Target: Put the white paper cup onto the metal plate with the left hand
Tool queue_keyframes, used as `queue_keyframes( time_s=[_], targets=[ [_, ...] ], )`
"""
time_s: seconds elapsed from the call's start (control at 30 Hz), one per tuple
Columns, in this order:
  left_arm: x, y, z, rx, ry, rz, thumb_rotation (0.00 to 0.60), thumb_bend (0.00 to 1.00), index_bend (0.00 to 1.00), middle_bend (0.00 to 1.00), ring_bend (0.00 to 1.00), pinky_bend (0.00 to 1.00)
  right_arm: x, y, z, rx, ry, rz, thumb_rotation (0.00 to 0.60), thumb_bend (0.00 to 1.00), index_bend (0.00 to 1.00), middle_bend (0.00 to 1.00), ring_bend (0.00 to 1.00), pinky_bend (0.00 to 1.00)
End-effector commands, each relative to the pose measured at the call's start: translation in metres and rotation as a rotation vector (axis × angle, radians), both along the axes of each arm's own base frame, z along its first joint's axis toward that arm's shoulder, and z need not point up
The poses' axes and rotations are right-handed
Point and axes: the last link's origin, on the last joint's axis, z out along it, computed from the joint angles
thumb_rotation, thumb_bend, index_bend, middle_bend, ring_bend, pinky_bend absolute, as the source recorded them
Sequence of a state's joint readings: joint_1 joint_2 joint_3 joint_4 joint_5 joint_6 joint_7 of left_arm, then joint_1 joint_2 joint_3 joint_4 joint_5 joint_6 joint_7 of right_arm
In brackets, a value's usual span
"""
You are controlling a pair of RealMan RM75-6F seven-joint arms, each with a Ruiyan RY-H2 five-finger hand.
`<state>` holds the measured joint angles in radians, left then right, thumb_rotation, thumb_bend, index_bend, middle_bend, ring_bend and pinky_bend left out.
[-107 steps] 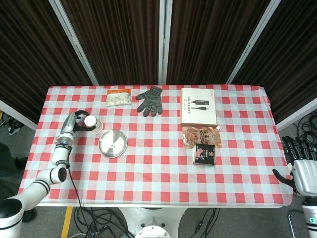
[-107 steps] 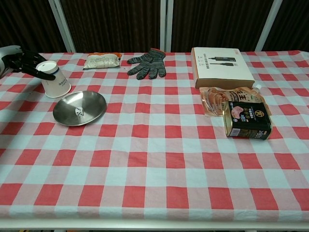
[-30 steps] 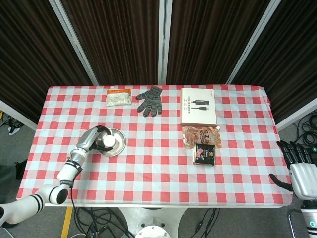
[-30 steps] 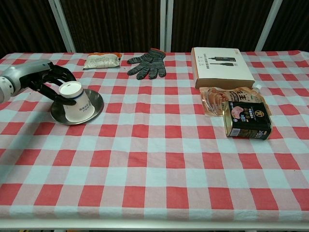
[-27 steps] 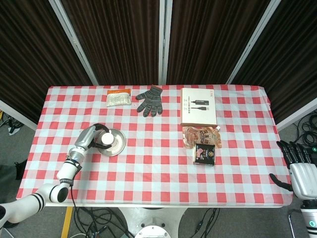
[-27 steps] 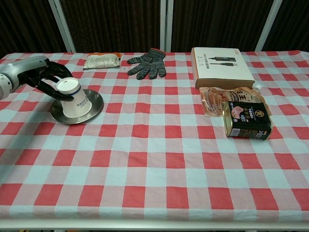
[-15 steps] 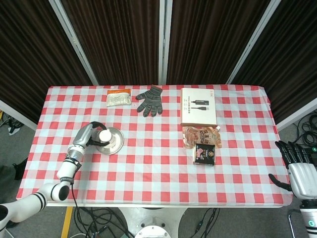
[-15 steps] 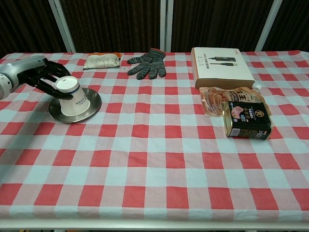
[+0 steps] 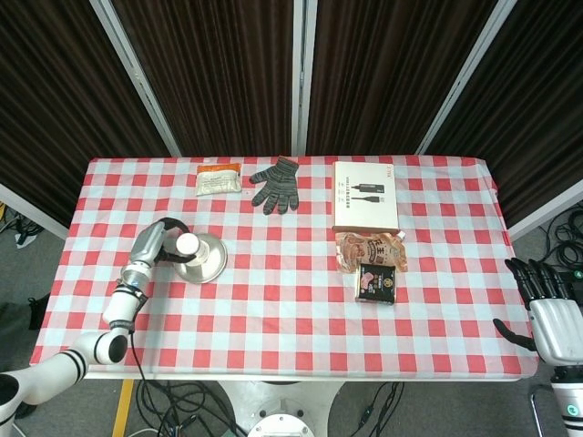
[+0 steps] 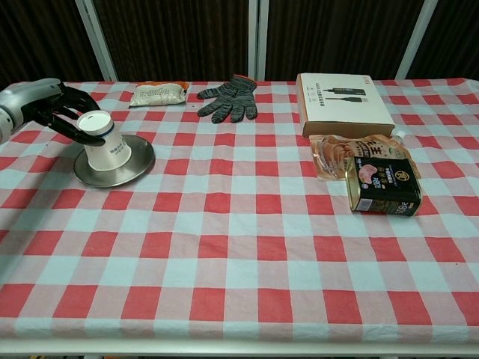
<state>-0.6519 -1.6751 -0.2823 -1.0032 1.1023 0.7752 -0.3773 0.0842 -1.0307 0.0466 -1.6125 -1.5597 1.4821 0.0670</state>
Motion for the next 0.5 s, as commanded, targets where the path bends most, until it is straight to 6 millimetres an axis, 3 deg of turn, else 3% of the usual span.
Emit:
queue_keyframes(
  time_s=[0.03,0.23,0.5],
  targets=[
    [0.008,-0.01,-0.005,-0.038,-0.023,-0.027,0.6,0.12,0.53,0.31,0.17,0.16,0.0,0.001,-0.002,0.009,0.0,0.0,0.6,0.12,0.03,0.08,0.0,0.0],
    [0.021,-0.032,-0.012,-0.139,-0.042,-0.094,0.6,0.12,0.53,0.31,0.17,0.16,0.0,0.0,-0.002,0.012,-0.003,-0.005,0.6,0.13,0.03,0.08,0.0,0.0],
    [0.009,-0.007,-0.002,-0.028,-0.026,-0.031,0.6,0.12,0.53,0.31,0.17,0.16,0.001,-0.001,0.0,0.007,-0.004,0.0,0.6,0.13,0.03,0.08,0.0,0.0]
  ],
)
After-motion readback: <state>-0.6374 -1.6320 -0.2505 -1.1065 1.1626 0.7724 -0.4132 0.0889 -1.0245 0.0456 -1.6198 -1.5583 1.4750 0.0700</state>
